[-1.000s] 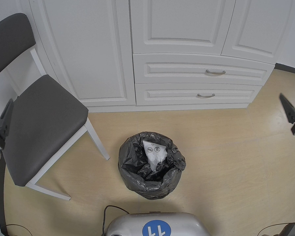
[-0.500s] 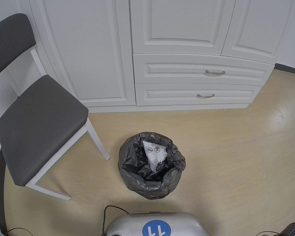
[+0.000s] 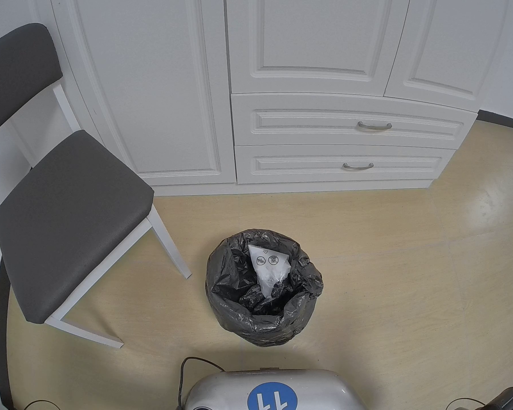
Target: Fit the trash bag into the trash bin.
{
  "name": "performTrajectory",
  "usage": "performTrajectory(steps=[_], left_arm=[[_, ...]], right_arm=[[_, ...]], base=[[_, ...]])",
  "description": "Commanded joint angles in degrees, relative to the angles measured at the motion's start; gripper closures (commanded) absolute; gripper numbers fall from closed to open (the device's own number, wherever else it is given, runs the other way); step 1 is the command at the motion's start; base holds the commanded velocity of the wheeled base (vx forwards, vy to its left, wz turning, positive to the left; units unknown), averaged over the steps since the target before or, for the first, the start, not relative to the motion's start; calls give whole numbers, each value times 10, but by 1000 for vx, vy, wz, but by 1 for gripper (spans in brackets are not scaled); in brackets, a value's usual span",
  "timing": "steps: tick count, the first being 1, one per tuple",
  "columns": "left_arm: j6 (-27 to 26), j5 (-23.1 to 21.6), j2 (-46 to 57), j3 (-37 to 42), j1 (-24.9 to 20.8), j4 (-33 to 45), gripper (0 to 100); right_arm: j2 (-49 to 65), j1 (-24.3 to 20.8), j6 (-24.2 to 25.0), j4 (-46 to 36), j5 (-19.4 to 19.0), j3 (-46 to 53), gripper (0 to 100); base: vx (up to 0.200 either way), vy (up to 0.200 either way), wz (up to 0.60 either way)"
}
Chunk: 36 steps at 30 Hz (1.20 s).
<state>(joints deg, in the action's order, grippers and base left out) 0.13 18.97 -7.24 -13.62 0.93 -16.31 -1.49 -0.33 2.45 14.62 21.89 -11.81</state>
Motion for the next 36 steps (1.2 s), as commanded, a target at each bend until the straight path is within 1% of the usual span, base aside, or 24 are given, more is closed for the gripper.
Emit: performTrajectory(steps=[1, 2, 4, 6, 7, 9, 11, 12, 13, 15, 19, 21, 22, 24, 25, 26, 28, 29, 32, 34, 35, 36], left_arm=[[8, -4, 56, 74, 0, -10, 0], [7, -10, 66, 92, -2, -7, 0], [7, -34, 72, 129, -8, -11, 0], [14, -62, 72, 136, -8, 13, 0], [17, -71, 72, 136, -8, 37, 0], [24, -74, 72, 136, -8, 79, 0], [27, -73, 72, 136, -8, 124, 0], [27, -73, 72, 136, -8, 124, 0], [32, -72, 72, 134, -8, 132, 0], [30, -78, 72, 136, -8, 124, 0], [21, -97, 72, 136, -8, 125, 0], [20, -122, 72, 136, -8, 139, 0], [20, -122, 72, 136, -8, 139, 0], [22, -159, 72, 136, -8, 153, 0], [14, -172, 72, 136, -8, 161, 0], [8, -179, 72, 136, -8, 168, 0], [4, -178, 72, 136, -8, 165, 0], [4, -178, 72, 136, -8, 165, 0], [4, -179, 72, 136, -8, 164, 0], [4, -179, 72, 136, -8, 164, 0], [5, -179, 72, 136, -8, 163, 0], [7, -180, 72, 136, -8, 163, 0]], right_arm=[[15, 2, 5, 8, -22, 38, 0], [15, 2, 4, 15, -23, 43, 0], [15, 2, 2, 27, -26, 57, 0], [15, 2, -2, 36, -41, 72, 0], [15, 2, -4, 38, -55, 82, 0], [15, 2, -11, 40, -72, 87, 0], [15, 2, -25, 40, -78, 93, 0], [15, 2, -25, 40, -78, 93, 0], [15, 2, -39, 41, -79, 103, 0], [15, 2, -51, 41, -79, 118, 0], [15, 2, -51, 17, -79, 118, 0], [15, 2, -51, 4, -79, 118, 0], [15, 2, -51, 4, -79, 118, 0], [15, 4, -52, -38, -77, 118, 0], [15, 4, -54, -65, -77, 118, 0], [15, 4, -55, -99, -77, 118, 0], [15, 5, -63, -110, -83, 117, 0], [15, 4, -68, -106, -89, 118, 0], [15, 4, -79, -105, -138, 118, 0], [15, 5, -76, -105, -163, 118, 0], [15, 4, -75, -105, -169, 118, 0], [14, 4, -62, -110, -186, 117, 0]], base=[[0, 0, 0], [0, 0, 0], [0, 0, 0], [0, 0, 0], [0, 0, 0], [0, 0, 0], [0, 0, 0], [0, 0, 0], [0, 0, 0], [0, 0, 0], [0, 0, 0], [0, 0, 0], [0, 0, 0], [0, 0, 0], [0, 0, 0], [0, 0, 0], [0, 0, 0], [0, 0, 0], [0, 0, 0], [0, 0, 0], [0, 0, 0], [0, 0, 0]])
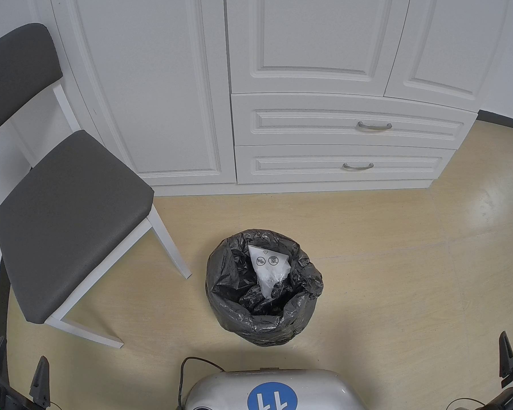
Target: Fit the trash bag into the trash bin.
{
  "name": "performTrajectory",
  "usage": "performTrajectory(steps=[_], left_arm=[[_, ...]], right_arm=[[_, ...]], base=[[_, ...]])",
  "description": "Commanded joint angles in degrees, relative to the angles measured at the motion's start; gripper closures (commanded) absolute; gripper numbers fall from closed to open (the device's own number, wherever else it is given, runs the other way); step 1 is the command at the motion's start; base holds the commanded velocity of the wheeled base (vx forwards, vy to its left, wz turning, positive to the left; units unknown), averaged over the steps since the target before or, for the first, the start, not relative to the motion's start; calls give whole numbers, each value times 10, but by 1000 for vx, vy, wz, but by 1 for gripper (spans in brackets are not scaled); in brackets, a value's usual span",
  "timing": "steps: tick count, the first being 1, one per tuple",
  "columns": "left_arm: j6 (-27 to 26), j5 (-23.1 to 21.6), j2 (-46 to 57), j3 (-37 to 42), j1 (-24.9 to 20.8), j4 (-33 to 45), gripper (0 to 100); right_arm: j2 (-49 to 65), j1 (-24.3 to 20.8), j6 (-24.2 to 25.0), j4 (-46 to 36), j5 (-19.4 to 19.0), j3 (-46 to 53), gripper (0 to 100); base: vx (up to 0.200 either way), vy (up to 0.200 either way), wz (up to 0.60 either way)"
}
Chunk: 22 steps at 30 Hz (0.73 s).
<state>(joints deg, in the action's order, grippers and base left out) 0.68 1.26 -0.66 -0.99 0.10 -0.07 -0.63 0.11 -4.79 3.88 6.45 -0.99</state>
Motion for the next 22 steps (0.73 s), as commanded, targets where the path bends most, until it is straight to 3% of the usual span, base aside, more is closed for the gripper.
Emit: performTrajectory(steps=[1, 4, 22], left_arm=[[0, -3, 7, 10, 0, 1, 0], [-2, -4, 7, 10, 0, 1, 0], [3, -2, 7, 10, 0, 1, 0]], right_arm=[[5, 1, 40, -13, -55, 10, 0], [5, 0, 51, -56, -70, 5, 0], [6, -1, 55, -37, -67, 10, 0]], base=[[0, 0, 0], [0, 0, 0], [0, 0, 0]])
